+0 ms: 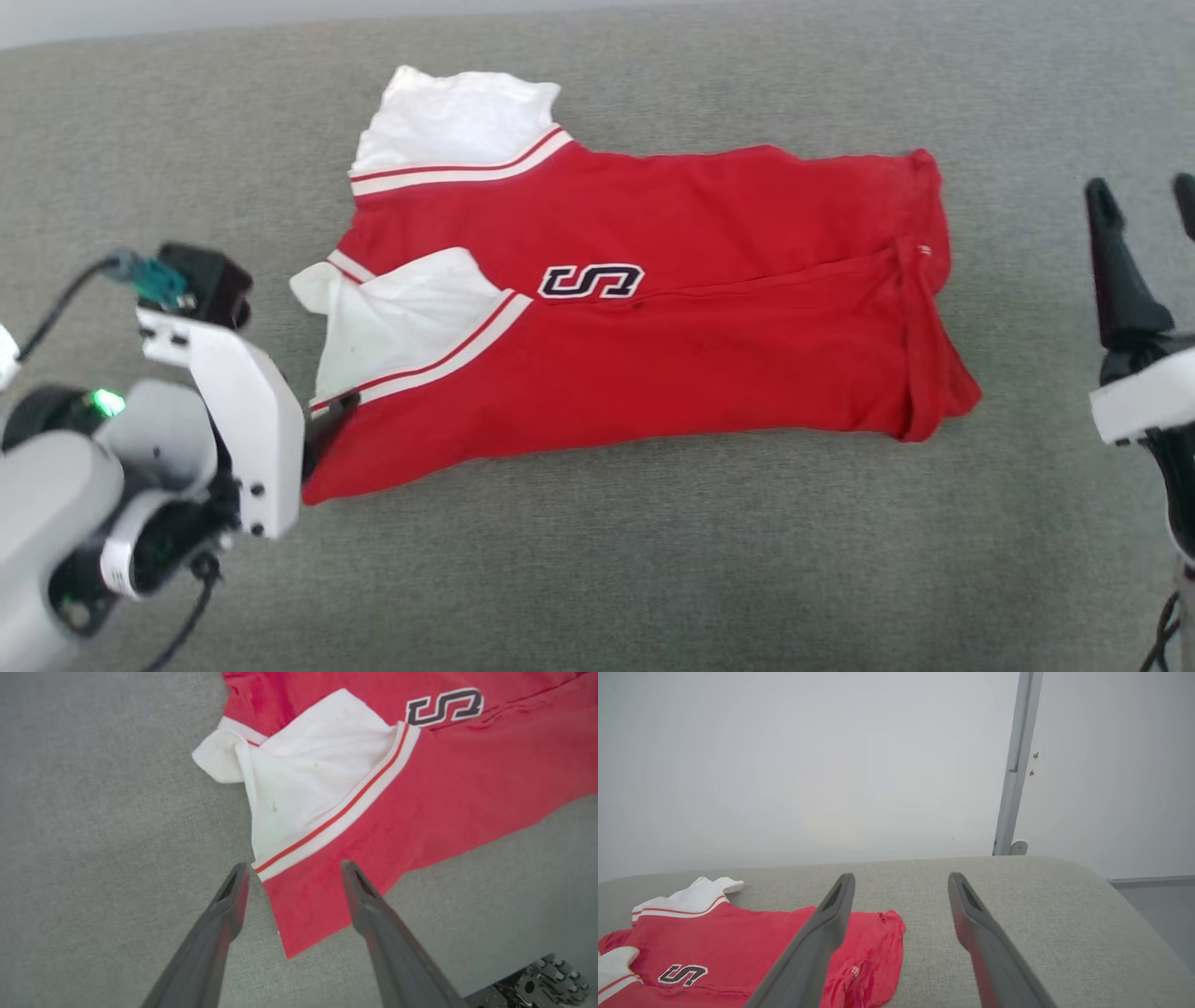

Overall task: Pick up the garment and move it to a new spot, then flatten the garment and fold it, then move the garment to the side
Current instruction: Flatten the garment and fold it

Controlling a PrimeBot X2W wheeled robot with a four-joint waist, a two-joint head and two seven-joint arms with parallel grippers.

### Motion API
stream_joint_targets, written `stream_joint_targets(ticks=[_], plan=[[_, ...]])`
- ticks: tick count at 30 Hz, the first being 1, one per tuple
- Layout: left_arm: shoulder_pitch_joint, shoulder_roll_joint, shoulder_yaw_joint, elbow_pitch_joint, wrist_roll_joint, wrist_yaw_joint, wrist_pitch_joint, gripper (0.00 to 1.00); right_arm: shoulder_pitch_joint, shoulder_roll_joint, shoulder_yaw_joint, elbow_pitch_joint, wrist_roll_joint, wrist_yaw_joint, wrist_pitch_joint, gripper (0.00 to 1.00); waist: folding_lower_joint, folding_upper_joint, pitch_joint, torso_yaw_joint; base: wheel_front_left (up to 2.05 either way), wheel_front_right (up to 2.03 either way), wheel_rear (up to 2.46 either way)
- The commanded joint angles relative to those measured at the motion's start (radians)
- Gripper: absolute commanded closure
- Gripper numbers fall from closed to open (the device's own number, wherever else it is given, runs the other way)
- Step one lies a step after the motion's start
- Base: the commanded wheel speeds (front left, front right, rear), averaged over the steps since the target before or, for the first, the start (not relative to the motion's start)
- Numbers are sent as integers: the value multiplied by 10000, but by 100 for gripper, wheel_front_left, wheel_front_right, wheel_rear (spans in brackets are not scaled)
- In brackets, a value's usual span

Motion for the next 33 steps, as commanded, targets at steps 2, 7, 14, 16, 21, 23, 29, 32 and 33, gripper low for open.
stream_joint_targets(ticks=[2, 7, 14, 16, 21, 23, 29, 32, 33], plan=[[542, 147, -38, -402, -245, 445, -8, 0, 422, 478, -476, -359, -371, -4, -372, 0, 0, 0, -27, -231, 0, 0, 0], [1150, 224, -153, -380, -571, 896, 90, 0, 914, 997, -752, -598, -531, -4, -351, 0, 0, 0, -57, -497, 0, 0, 0], [1501, -122, -113, 939, -1171, 684, 144, 0, 1455, 1152, -356, -590, -325, -4, 197, 0, 0, 0, -24, -765, 0, 0, 0], [1440, -312, -140, 1386, -1254, 525, 173, 0, 1538, 1201, -232, -563, -218, -4, 368, 0, 0, 0, 7, -833, 0, 0, 0], [1212, -881, -232, 2636, -1288, 82, 156, 0, 1691, 1120, 23, -416, -19, -4, 1039, 0, 0, 0, 99, -906, 0, 0, 0], [1142, -1107, -262, 3066, -1345, -85, 218, 0, 1726, 1087, 125, -361, 59, -4, 1389, 0, 0, 0, 138, -920, 0, 0, 0], [1005, -1602, -618, 3796, -1310, -653, 586, 100, 1518, 907, 656, -28, 466, -4, 2814, 0, 0, 0, 307, -884, 0, 0, 0], [908, -1840, -665, 3919, -1269, -829, 588, 100, 1288, 778, 892, 162, 636, -4, 3492, 0, 0, 0, 408, -794, 0, 0, 0], [848, -1901, -695, 3966, -1233, -878, 599, 100, 1207, 728, 942, 205, 644, -4, 3702, 0, 0, 0, 442, -748, 0, 0, 0]])
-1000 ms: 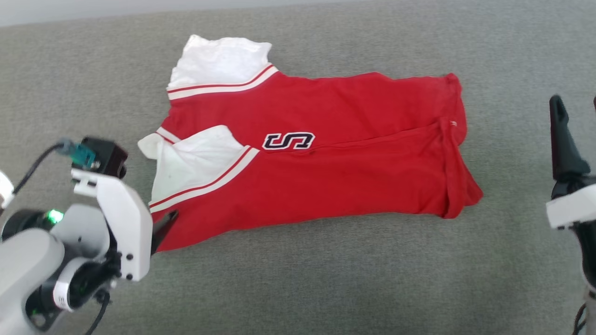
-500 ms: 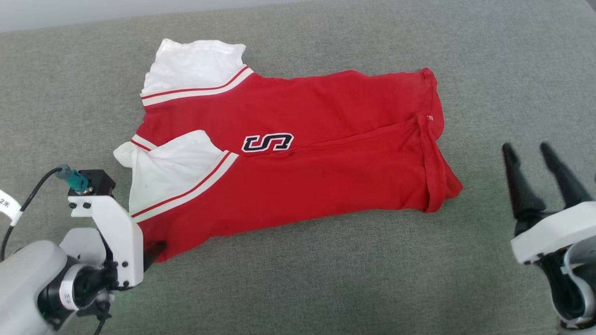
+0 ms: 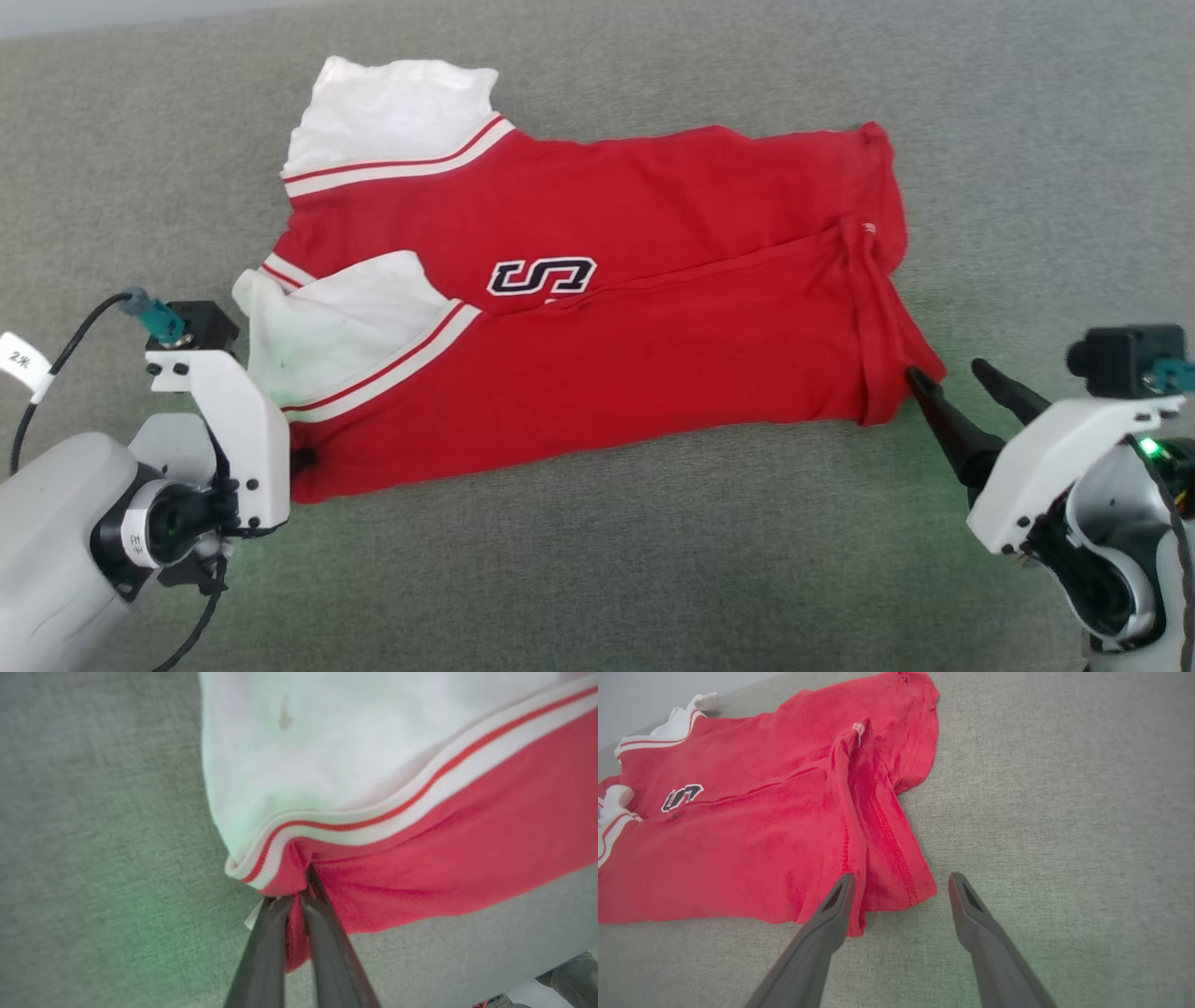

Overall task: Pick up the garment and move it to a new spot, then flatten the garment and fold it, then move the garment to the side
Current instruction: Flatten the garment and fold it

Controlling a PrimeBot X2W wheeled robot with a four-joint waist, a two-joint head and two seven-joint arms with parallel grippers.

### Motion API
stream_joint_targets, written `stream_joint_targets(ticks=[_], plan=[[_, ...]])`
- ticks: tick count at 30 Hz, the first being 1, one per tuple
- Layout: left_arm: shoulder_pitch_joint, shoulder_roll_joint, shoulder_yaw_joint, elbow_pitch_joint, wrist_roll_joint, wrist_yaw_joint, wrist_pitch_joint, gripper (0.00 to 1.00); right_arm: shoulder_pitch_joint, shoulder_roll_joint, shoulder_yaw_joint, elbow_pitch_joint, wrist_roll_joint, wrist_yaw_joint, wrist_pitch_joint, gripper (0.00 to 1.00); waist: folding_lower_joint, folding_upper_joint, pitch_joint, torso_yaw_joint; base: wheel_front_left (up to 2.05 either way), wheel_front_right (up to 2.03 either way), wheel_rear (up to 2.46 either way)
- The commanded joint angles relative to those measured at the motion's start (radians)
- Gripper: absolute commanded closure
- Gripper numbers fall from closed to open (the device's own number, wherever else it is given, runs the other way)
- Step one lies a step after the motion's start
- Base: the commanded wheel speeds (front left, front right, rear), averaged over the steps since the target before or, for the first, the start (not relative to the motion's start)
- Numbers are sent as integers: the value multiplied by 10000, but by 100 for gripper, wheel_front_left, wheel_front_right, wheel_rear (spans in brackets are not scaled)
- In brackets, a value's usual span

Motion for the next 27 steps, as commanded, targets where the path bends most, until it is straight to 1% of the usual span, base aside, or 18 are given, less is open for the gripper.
stream_joint_targets(ticks=[1, 7, 12, 15, 21, 22, 23, 24, 26, 27], plan=[[251, -530, -428, 277, 109, -73, 62, 100, -238, -86, 47, 56, 30, -4, 291, 0, 0, -1, 78, 110, 0, 0, 0], [-27, -892, -373, 463, 196, -300, -138, 100, -861, -176, -28, 364, -164, -4, 1581, 0, 0, -1, 256, 375, 0, 0, 0], [-210, -1129, -427, 559, 307, -395, -174, 100, -1432, -130, 54, 984, -300, -4, 2795, 0, 0, -1, 358, 577, 0, 0, 0], [-266, -1220, -438, 601, 339, -453, -185, 100, -1615, -80, 166, 1371, -294, -4, 3216, 0, 0, -1, 392, 658, 0, 0, 0], [-388, -1472, -420, 780, 347, -605, -285, 100, -1846, -159, 1148, 2780, -323, -1, 4268, 0, 0, -1, 460, 847, 0, 0, 0], [-395, -1506, -423, 826, 349, -619, -294, 100, -1888, -208, 1312, 2955, -334, -1, 4337, 40, 0, -1, 463, 866, 0, 0, 0], [-389, -1545, -392, 878, 311, -635, -342, 100, -1923, -321, 1434, 3073, -304, -1, 4322, 100, 0, -1, 464, 890, 0, 0, 0], [-373, -1588, -335, 909, 239, -688, -379, 97, -1945, -450, 1500, 3203, -289, -1, 4330, 100, 0, -1, 458, 916, 0, 0, 0], [-334, -1598, -248, 952, 160, -717, -473, 86, -1973, -592, 1558, 3295, -90, -3, 4239, 100, 0, -1, 420, 955, 0, 0, 0], [-311, -1545, -195, 971, 103, -712, -480, 85, -2023, -657, 1558, 3257, -12, -4, 4178, 100, 0, -1, 395, 964, 0, 0, 0]])
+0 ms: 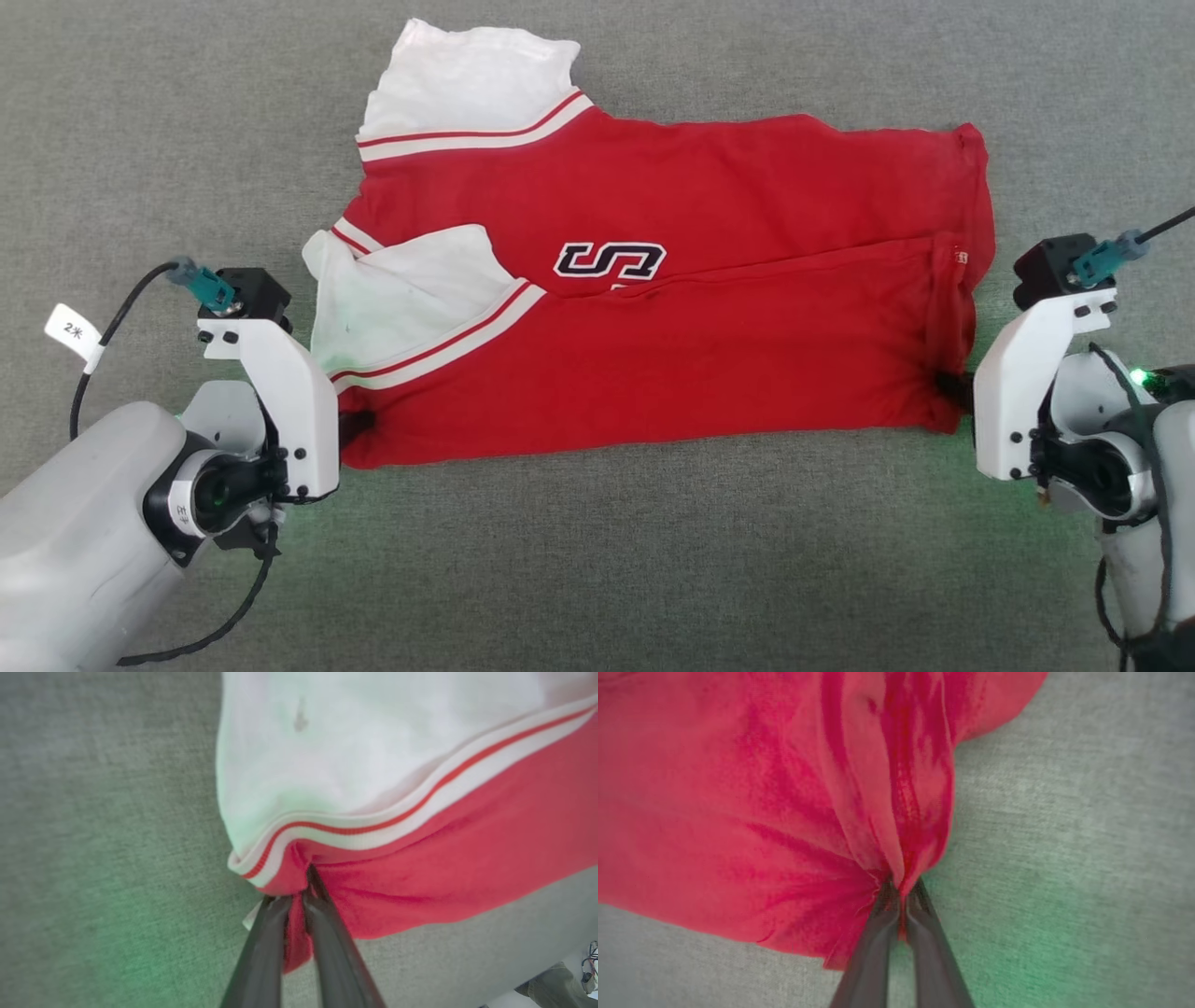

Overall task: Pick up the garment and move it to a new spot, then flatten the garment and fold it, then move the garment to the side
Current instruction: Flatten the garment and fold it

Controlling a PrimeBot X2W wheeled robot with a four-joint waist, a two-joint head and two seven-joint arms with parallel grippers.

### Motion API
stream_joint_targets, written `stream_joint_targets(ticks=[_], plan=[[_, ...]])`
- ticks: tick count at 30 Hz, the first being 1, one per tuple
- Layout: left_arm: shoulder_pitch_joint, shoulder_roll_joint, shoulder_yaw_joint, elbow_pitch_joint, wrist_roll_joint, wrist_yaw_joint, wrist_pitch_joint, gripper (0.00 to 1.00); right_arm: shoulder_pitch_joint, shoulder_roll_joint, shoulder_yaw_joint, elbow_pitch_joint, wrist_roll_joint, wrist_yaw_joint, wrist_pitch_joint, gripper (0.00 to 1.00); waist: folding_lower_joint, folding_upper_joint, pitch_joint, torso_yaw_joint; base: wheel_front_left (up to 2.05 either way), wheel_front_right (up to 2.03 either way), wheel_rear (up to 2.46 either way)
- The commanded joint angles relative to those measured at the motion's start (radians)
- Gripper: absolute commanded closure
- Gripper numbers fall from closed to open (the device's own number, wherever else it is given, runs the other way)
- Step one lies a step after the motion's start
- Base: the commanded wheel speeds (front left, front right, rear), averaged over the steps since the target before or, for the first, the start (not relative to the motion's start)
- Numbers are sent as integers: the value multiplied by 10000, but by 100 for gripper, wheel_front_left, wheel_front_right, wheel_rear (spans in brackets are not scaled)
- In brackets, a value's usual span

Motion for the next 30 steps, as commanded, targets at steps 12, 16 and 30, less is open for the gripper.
stream_joint_targets(ticks=[12, 16, 30], plan=[[676, 1007, 227, -1632, -302, 738, 122, 100, 903, -1109, 53, -1533, 1114, -4, 742, 100, 1, -1, -478, 115, 0, 0, 0], [1059, 1588, 305, -2763, -361, 1278, 138, 100, 1397, -1366, -358, -2441, 1308, -4, 1199, 100, 1, -1, -599, 151, 0, 0, 0], [2600, 2187, 91, -4311, -712, 2639, -135, 85, 3277, -794, -1773, -4032, 960, -4, 2475, 100, 1, -1, -738, 193, 0, 0, 0]])
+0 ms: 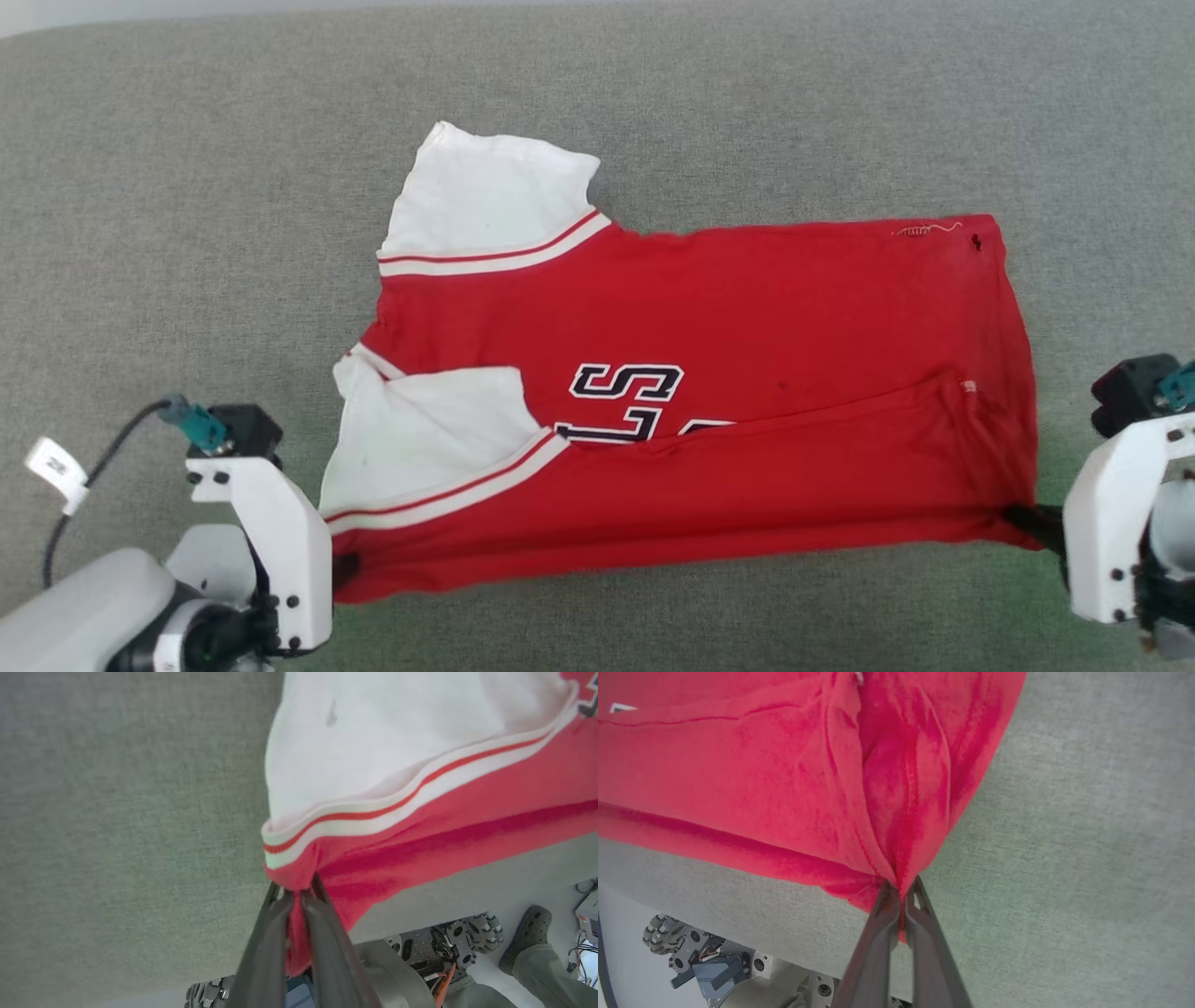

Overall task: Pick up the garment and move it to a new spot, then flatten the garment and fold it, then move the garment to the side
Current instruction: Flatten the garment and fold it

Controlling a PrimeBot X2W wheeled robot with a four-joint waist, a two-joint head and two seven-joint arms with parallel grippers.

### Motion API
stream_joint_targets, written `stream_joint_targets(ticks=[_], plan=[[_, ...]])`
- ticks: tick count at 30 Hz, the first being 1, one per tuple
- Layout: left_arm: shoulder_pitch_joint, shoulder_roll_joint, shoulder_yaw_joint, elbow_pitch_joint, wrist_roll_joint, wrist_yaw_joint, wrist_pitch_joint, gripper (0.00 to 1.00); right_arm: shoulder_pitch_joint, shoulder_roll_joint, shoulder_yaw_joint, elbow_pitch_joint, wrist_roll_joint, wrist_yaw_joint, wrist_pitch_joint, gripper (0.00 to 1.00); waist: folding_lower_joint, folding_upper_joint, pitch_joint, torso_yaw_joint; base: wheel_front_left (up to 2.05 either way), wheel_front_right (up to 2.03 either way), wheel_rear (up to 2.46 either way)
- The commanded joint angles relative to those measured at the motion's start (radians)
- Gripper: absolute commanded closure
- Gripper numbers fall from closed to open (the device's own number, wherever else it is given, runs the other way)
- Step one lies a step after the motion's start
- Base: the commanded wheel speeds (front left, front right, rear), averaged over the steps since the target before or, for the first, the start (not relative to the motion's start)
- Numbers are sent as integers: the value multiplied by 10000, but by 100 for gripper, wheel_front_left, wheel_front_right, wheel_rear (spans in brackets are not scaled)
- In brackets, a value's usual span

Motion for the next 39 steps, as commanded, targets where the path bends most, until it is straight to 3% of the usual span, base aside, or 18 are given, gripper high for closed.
stream_joint_targets(ticks=[1, 2, 3, 4, 5, 6, 7, 11, 17, 23, 29, 34, 39], plan=[[149, -97, -68, 326, -53, 23, -35, 85, 70, 134, -65, 121, -154, -8, -156, 100, 0, 0, -3, 4, 0, 0, 0], [150, -191, -135, 559, 60, -60, -78, 71, 113, 318, -64, 280, -171, -8, -261, 100, 0, 0, -8, 1, 0, 0, 0], [128, -336, -127, 870, 82, -104, -154, 42, 126, 440, -27, 429, -239, -8, -388, 100, 0, 0, -8, -5, 0, 0, 0], [119, -525, -111, 1146, 43, -149, -233, 0, 120, 509, 2, 582, -346, -8, -545, 100, 0, 0, -17, 1, 0, 0, 0], [114, -665, -133, 1402, 6, -220, -254, 0, 124, 635, 45, 737, -351, -8, -664, 91, 0, 0, -31, -3, 0, 0, 0], [91, -767, -184, 1625, 17, -308, -266, 0, 112, 746, 77, 884, -372, -8, -796, 66, 0, 0, -51, -16, 0, 0, 0], [92, -854, -170, 1871, -41, -329, -283, 0, 92, 815, 50, 990, -438, -8, -914, 0, 0, 0, -65, -27, 0, 0, 0], [-95, -586, -39, 1878, 66, -408, -296, 0, 146, 903, 44, 926, -471, -8, -1266, 0, 0, 0, -160, -152, 0, 0, 0], [-455, 338, 360, 745, 444, -66, -426, 0, 169, 883, -146, -64, -600, -8, -1988, 0, 0, 0, -148, -466, 0, 0, 0], [-1440, 1199, 758, 108, 1055, -64, -221, 0, -425, 1410, -351, -925, -1018, -6, -3708, 0, 0, 0, 4, -1025, 0, 0, 0], [-2824, 1152, 915, 908, 1832, -912, -36, 0, -1294, 2281, -339, -1099, -1723, -6, -6143, 0, 0, 0, 285, -1796, 0, 0, 0], [-3917, 619, 992, 2305, 2312, -1816, -169, 0, -1947, 2992, -202, -741, -1863, -6, -8233, 0, 0, 0, 571, -2479, 0, 0, 0], [-4758, 138, 844, 3936, 2597, -2555, -16, 0, -2268, 3250, 133, -288, -1933, -6, -9510, 0, 0, 0, 888, -3071, 0, 0, 0]])
